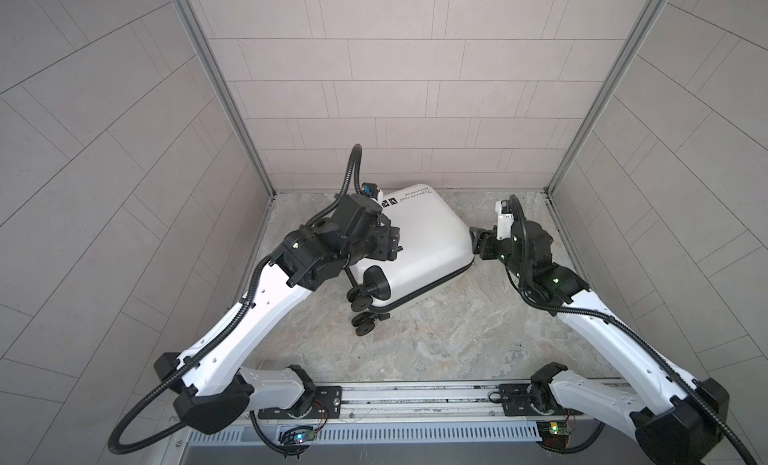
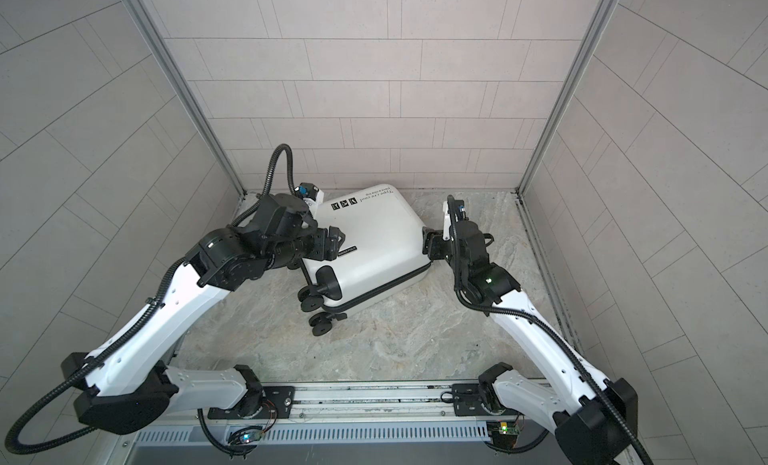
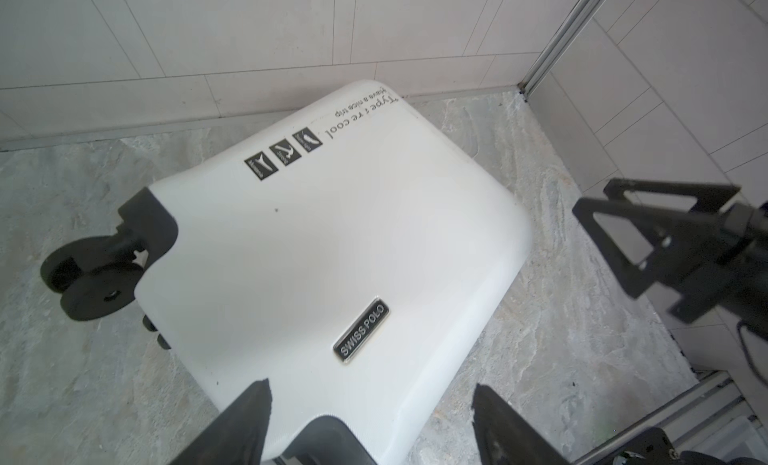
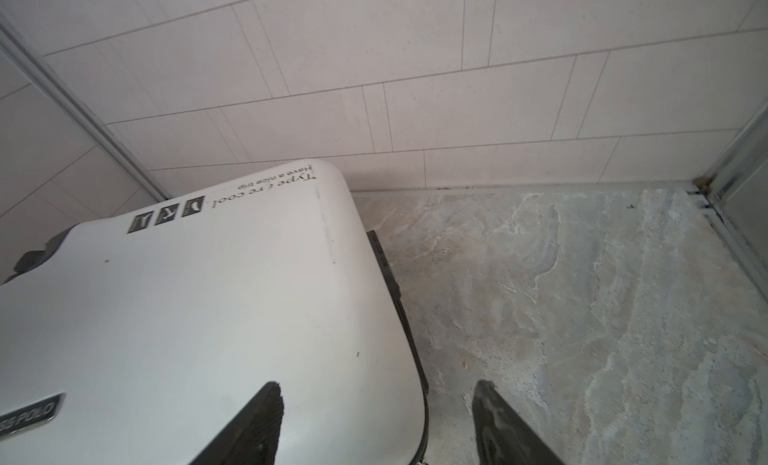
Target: Pack the luggage
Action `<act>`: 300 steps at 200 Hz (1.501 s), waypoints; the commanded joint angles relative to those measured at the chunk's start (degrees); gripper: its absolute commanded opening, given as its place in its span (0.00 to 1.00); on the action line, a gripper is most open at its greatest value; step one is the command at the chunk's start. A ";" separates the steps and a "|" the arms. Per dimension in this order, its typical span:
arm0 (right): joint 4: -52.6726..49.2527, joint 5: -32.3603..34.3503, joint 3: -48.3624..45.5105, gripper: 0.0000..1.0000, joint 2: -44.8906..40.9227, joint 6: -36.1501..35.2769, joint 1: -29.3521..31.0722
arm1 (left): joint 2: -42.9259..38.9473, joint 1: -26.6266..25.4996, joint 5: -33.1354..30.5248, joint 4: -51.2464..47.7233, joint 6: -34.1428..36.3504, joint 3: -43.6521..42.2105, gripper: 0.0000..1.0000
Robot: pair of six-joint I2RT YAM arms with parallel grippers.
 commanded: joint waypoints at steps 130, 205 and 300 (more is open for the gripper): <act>-1.40 -26.32 14.89 0.78 23.86 8.21 -10.28 | -6.43 -22.62 -9.37 5.78 -25.61 -28.53 0.79; 3.57 -31.69 11.20 0.78 25.59 11.37 -8.67 | -14.23 -21.37 -16.04 6.08 -26.96 -36.63 0.79; 5.95 -27.48 2.69 0.77 20.03 13.47 -1.64 | -20.38 -11.47 -14.18 4.32 -23.39 -39.85 0.80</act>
